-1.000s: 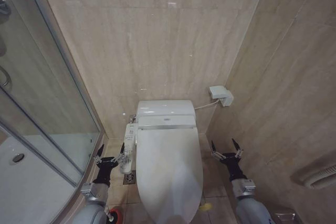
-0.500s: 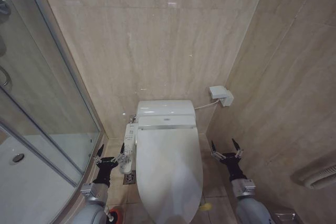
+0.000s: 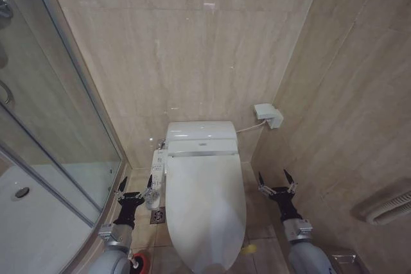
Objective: Open the toilet lid, clean the toilet bowl with a toilet brush, close the toilet lid, and flush.
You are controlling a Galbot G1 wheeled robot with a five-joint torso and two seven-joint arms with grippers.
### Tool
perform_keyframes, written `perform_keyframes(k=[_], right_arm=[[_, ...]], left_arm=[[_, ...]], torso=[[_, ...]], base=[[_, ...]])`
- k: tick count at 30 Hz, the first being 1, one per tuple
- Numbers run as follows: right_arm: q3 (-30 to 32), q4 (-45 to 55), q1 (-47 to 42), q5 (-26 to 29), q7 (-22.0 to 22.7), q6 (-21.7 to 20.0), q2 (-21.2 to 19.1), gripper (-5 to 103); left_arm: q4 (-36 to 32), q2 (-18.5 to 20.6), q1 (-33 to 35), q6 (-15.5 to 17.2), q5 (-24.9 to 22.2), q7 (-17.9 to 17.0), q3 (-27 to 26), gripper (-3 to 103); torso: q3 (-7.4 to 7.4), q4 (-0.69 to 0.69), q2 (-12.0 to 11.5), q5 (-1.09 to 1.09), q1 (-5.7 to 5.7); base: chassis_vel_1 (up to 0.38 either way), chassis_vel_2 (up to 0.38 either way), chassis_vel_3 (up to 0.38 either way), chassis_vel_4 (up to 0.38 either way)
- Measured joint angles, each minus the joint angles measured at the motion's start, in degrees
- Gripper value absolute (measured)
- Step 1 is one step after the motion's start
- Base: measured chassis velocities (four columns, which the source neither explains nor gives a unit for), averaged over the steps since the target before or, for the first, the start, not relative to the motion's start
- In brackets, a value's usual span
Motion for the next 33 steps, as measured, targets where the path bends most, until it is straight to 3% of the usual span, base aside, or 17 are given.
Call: perform_keyframes(k=[33], right_arm=[[0.0, 0.0, -0.01, 0.0, 0.0, 0.0, 0.0, 100]], left_arm=[[0.06, 0.0, 0.02, -0.01, -0.01, 0.0, 0.0, 100]], torso=[[-0.01, 0.0, 0.01, 0.0, -0.04]], base=[[0.064, -0.062, -0.068, 0.067]])
